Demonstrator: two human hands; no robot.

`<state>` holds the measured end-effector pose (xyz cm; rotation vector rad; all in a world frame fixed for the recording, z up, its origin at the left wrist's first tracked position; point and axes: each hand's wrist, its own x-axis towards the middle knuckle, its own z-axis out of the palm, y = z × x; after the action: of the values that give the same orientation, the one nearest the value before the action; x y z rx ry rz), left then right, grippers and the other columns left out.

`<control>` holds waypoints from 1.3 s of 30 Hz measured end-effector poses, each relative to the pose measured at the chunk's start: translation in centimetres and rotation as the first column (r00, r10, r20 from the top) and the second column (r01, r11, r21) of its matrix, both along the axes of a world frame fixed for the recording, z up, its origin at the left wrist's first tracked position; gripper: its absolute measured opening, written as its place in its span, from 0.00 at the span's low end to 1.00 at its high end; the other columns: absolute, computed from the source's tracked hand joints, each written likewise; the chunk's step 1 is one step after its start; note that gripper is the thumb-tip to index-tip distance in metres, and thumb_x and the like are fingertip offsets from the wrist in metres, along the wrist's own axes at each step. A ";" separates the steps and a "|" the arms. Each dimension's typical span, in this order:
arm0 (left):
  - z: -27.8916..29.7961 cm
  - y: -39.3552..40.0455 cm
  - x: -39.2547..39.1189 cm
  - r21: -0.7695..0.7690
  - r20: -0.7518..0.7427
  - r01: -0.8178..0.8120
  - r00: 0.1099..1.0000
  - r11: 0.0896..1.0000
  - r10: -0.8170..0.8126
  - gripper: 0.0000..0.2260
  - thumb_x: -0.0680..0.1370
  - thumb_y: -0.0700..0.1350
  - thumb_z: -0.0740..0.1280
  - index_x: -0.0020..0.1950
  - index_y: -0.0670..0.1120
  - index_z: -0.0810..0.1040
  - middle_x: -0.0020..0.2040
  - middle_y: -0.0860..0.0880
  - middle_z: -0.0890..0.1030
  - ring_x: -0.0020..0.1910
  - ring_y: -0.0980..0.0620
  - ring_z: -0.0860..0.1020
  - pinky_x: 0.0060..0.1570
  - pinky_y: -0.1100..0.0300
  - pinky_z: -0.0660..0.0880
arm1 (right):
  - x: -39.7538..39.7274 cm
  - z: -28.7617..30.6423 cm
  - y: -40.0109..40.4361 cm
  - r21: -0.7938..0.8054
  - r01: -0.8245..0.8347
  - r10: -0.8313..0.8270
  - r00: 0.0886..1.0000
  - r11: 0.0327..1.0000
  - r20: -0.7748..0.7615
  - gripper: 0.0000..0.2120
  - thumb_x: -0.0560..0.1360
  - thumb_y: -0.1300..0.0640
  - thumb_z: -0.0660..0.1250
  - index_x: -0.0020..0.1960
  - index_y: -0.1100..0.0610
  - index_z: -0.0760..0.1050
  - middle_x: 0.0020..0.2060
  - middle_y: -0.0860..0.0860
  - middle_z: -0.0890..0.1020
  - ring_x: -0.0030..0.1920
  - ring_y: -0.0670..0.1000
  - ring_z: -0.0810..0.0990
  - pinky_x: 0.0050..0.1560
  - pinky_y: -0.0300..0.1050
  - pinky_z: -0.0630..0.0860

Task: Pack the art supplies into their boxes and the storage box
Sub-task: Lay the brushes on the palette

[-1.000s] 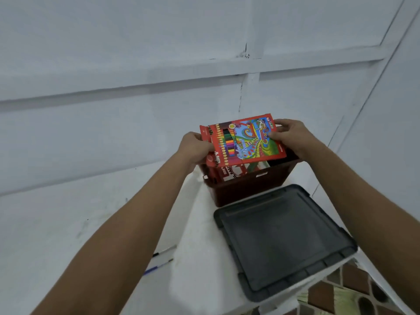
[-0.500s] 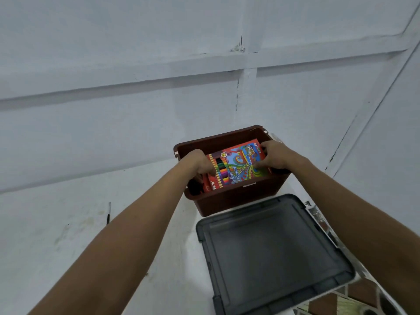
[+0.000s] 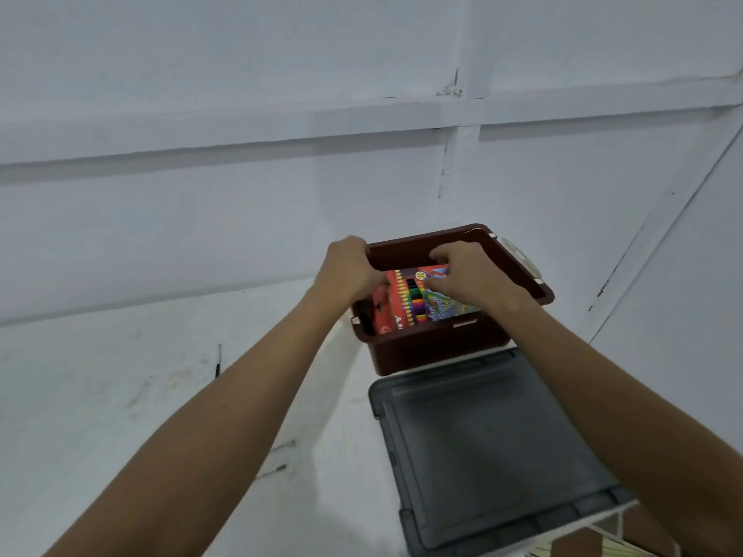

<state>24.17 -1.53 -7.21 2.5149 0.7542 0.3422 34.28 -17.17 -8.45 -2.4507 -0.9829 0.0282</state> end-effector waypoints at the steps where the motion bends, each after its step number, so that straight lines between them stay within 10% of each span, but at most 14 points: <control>1: 0.3 1.0 -1.2 -0.017 0.040 -0.004 0.999 1.000 0.005 0.12 0.71 0.44 0.70 0.54 0.42 0.79 0.49 0.47 0.80 0.45 0.51 0.77 0.40 0.62 0.71 | -1.5 0.4 1.2 0.065 -0.051 0.049 0.998 0.997 0.025 0.22 0.71 0.56 0.72 0.63 0.61 0.75 0.56 0.56 0.79 0.54 0.51 0.78 0.59 0.42 0.73; 12: -3.9 16.0 -24.5 -0.161 -0.046 -0.366 0.931 0.917 0.363 0.15 0.72 0.46 0.70 0.58 0.46 0.79 0.47 0.51 0.79 0.42 0.54 0.75 0.40 0.64 0.69 | -21.3 -3.2 18.9 0.153 -0.458 0.482 0.849 0.876 -0.218 0.16 0.72 0.56 0.71 0.59 0.57 0.78 0.50 0.50 0.80 0.41 0.47 0.77 0.45 0.32 0.69; 19: -6.9 25.9 -42.8 -0.161 -0.123 -0.711 0.703 0.684 0.701 0.15 0.75 0.47 0.68 0.59 0.42 0.78 0.58 0.43 0.79 0.61 0.43 0.75 0.55 0.57 0.71 | -32.8 -6.7 31.5 0.099 -0.590 0.580 0.726 0.801 -0.369 0.15 0.74 0.55 0.69 0.59 0.58 0.78 0.54 0.52 0.80 0.46 0.46 0.77 0.44 0.34 0.70; 23: -8.7 29.9 -50.1 -0.157 -0.270 -0.823 0.567 0.546 0.778 0.11 0.76 0.48 0.66 0.51 0.41 0.73 0.53 0.41 0.78 0.49 0.41 0.77 0.42 0.58 0.71 | -38.1 -8.1 38.1 0.035 -0.614 0.572 0.710 0.788 -0.411 0.19 0.74 0.54 0.68 0.64 0.58 0.75 0.61 0.54 0.78 0.58 0.50 0.77 0.53 0.35 0.69; 32: -11.9 33.6 -54.3 -0.318 -0.296 -0.813 0.574 0.488 0.763 0.21 0.74 0.50 0.66 0.61 0.37 0.72 0.58 0.38 0.77 0.58 0.39 0.76 0.56 0.52 0.75 | -44.6 -9.7 47.2 -0.116 -0.613 0.521 0.744 0.782 -0.420 0.25 0.78 0.55 0.60 0.71 0.63 0.61 0.68 0.59 0.69 0.68 0.59 0.68 0.64 0.47 0.65; 39: -11.8 34.0 -54.3 -0.618 -0.121 -0.701 0.531 0.355 0.839 0.04 0.73 0.37 0.68 0.42 0.38 0.73 0.42 0.40 0.77 0.37 0.45 0.77 0.40 0.53 0.77 | -42.6 -11.1 48.0 -0.079 -0.409 0.304 0.781 0.909 -0.546 0.23 0.69 0.48 0.66 0.60 0.59 0.73 0.57 0.57 0.75 0.60 0.58 0.74 0.60 0.49 0.71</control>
<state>-30.11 32.46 -18.97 1.3042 1.6559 0.5668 -8.29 30.80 -19.53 -2.1790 -1.2056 0.9173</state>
